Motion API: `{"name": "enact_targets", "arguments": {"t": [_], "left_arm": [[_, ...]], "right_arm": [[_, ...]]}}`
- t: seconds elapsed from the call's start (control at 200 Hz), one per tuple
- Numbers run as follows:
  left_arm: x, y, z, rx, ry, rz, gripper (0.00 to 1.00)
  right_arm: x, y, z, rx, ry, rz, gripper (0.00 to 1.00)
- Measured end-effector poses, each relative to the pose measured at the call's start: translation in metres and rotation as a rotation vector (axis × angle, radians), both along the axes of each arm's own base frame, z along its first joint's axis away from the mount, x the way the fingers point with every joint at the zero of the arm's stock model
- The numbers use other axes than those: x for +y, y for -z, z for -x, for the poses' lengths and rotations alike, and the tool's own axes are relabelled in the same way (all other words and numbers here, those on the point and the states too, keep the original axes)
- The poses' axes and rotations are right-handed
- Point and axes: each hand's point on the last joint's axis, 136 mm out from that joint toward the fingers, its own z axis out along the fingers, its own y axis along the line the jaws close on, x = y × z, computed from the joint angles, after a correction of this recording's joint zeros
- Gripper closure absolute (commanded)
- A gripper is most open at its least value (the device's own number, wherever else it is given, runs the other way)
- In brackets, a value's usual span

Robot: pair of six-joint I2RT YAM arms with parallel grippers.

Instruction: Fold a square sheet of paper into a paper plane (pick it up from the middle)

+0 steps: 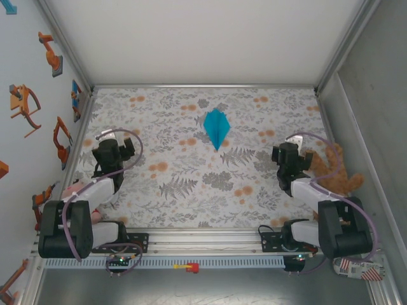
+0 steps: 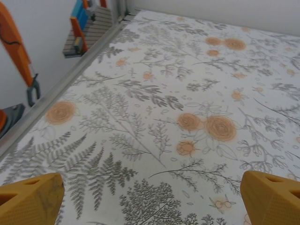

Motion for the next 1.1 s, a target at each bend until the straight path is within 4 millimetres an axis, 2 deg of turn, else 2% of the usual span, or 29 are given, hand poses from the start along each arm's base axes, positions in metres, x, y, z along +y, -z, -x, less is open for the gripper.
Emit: {"name": "enact_targets", "arguments": {"t": [0.105, 0.31, 0.556, 0.681, 0.781, 0.841, 1.097], "left_arm": [[-0.005, 0.004, -0.004, -0.033, 0.067, 0.01, 0.04], [-0.005, 0.022, -0.004, -0.058, 0.139, 0.056, 0.04], [-0.016, 0.038, -0.014, -0.062, 0.207, 0.078, 0.04], [-0.019, 0.051, -0.018, -0.014, 0.215, 0.078, 0.04], [-0.025, 0.043, -0.029, -0.02, 0.228, 0.058, 0.04], [-0.027, 0.038, -0.033, -0.032, 0.232, 0.047, 0.04], [-0.025, 0.039, -0.033, -0.023, 0.216, 0.026, 0.04]], "right_arm": [[0.0, 0.006, -0.008, -0.029, -0.036, -0.033, 0.02], [0.002, -0.004, -0.03, -0.138, -0.107, -0.088, 0.02], [0.004, 0.026, -0.037, -0.129, -0.167, -0.14, 0.02], [0.007, 0.024, -0.04, -0.142, -0.186, -0.151, 0.03], [0.007, 0.019, -0.045, -0.148, -0.188, -0.154, 0.04], [0.007, 0.016, -0.048, -0.155, -0.188, -0.155, 0.01], [0.007, 0.019, -0.047, -0.142, -0.186, -0.156, 0.01]]}}
